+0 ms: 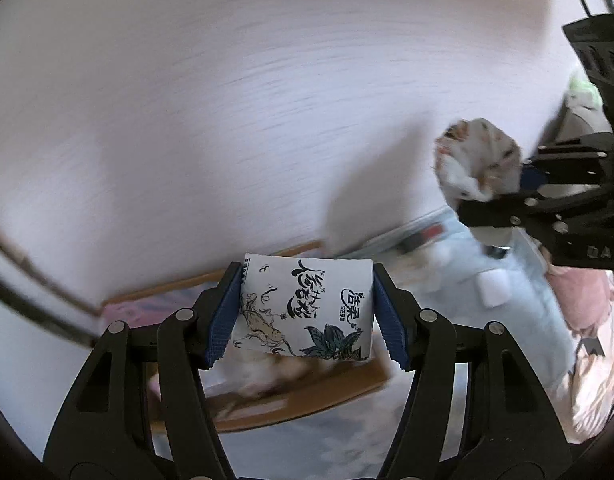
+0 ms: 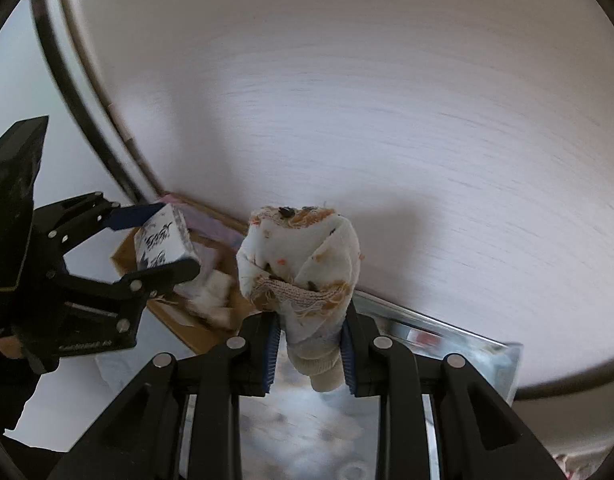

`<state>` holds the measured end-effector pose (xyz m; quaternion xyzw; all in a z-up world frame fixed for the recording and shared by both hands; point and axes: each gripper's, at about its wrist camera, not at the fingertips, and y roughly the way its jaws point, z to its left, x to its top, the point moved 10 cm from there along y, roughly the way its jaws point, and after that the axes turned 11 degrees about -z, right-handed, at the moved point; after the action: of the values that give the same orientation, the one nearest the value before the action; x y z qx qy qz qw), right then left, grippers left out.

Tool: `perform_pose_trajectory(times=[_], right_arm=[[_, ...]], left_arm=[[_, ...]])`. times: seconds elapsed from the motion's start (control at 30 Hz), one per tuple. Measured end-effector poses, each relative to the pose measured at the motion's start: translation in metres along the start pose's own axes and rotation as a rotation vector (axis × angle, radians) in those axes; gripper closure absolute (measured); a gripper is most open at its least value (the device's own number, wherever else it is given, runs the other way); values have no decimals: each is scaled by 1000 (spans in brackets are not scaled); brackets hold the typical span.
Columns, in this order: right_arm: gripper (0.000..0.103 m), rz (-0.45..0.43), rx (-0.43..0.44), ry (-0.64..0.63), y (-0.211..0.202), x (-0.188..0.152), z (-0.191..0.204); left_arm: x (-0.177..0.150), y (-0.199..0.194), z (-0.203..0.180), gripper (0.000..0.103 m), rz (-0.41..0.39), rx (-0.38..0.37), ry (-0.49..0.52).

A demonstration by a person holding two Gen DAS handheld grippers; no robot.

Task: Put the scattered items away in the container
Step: 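Carry the tissue pack and sock into the box and open both tools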

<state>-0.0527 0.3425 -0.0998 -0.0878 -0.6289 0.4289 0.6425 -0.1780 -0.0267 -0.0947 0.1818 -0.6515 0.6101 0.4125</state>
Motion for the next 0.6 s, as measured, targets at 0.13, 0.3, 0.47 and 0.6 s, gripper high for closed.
perform_pose_trajectory(times=[0.13,0.3,0.47,0.6], right_arm=[[79,44,52,-29,34,0,46],[79,108,89,-36,78,-11,88],[79,178,104,-7,117,-30,112],[79,220,90,20,141,-42,112]], left_arm=[[-15,-2,48,44,29,48,-57],[-39,-1,108,44,55,100,-116],[-71,10,156,44,98,125,-189],[-90,24,164,44,130,125,-235]])
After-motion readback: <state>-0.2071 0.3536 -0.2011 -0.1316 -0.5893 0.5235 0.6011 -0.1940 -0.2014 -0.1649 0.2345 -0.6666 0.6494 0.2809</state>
